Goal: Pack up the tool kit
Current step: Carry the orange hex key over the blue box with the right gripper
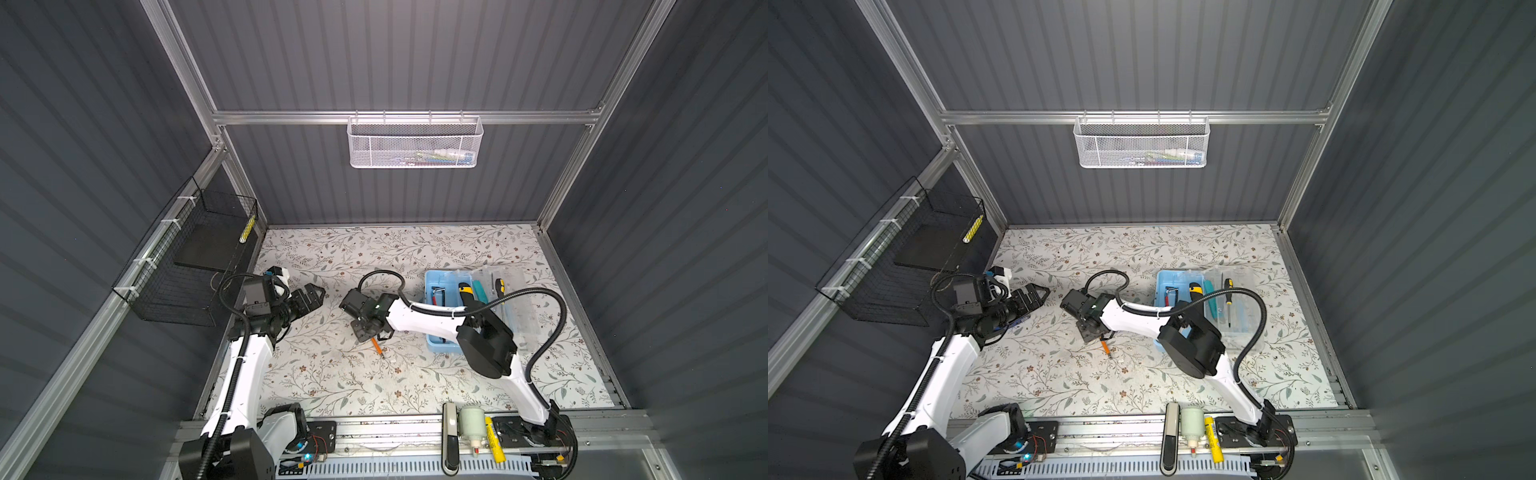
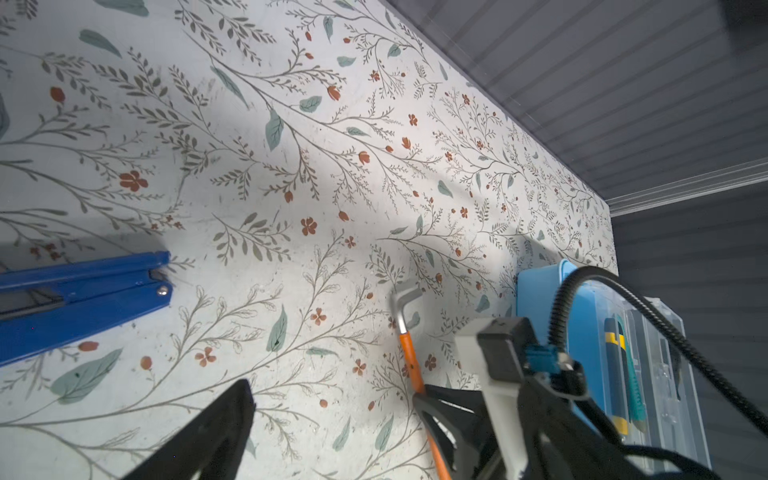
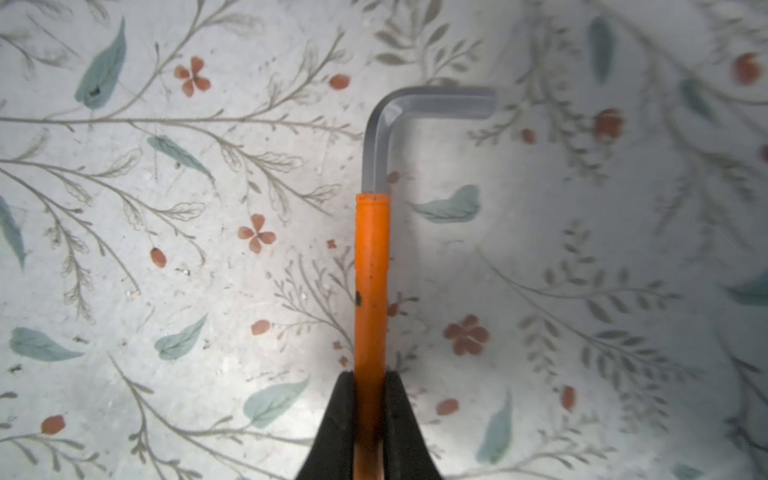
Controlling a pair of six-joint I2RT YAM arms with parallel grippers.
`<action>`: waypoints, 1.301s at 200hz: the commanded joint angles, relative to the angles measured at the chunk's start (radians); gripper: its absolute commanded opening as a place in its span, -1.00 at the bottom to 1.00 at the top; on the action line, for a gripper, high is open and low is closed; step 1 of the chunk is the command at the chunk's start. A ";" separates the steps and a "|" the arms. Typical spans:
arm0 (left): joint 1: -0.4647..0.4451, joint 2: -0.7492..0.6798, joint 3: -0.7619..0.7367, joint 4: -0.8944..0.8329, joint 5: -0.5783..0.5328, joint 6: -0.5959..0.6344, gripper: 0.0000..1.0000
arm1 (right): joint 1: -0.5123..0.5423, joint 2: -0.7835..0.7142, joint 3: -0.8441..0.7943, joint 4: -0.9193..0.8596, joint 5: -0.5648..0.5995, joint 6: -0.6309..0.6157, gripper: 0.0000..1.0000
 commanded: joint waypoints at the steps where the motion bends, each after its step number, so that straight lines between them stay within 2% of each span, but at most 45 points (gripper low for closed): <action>1: -0.016 -0.002 0.037 0.024 -0.003 0.027 0.99 | -0.023 -0.131 -0.049 0.071 0.053 0.000 -1.00; 31: -0.085 -0.010 0.018 0.082 -0.009 0.005 0.99 | -0.061 -0.286 -0.156 0.087 0.101 -0.010 -1.00; 81: -0.289 0.056 0.002 0.195 -0.073 0.043 0.99 | -0.155 -0.498 -0.328 0.064 0.204 0.016 -1.00; 130: -0.315 0.029 -0.077 0.271 -0.065 0.105 0.99 | -0.259 -0.548 -0.447 -0.016 0.252 0.075 -1.00; 170: -0.319 0.046 -0.128 0.334 -0.058 0.125 0.99 | -0.326 -0.522 -0.503 -0.040 0.264 0.060 -1.00; 233: -0.325 0.063 -0.144 0.369 -0.040 0.142 0.99 | -0.377 -0.364 -0.432 -0.038 0.247 -0.005 -1.00; 260: -0.325 0.085 -0.140 0.375 -0.030 0.142 0.99 | -0.379 -0.299 -0.389 -0.070 0.278 -0.025 -1.00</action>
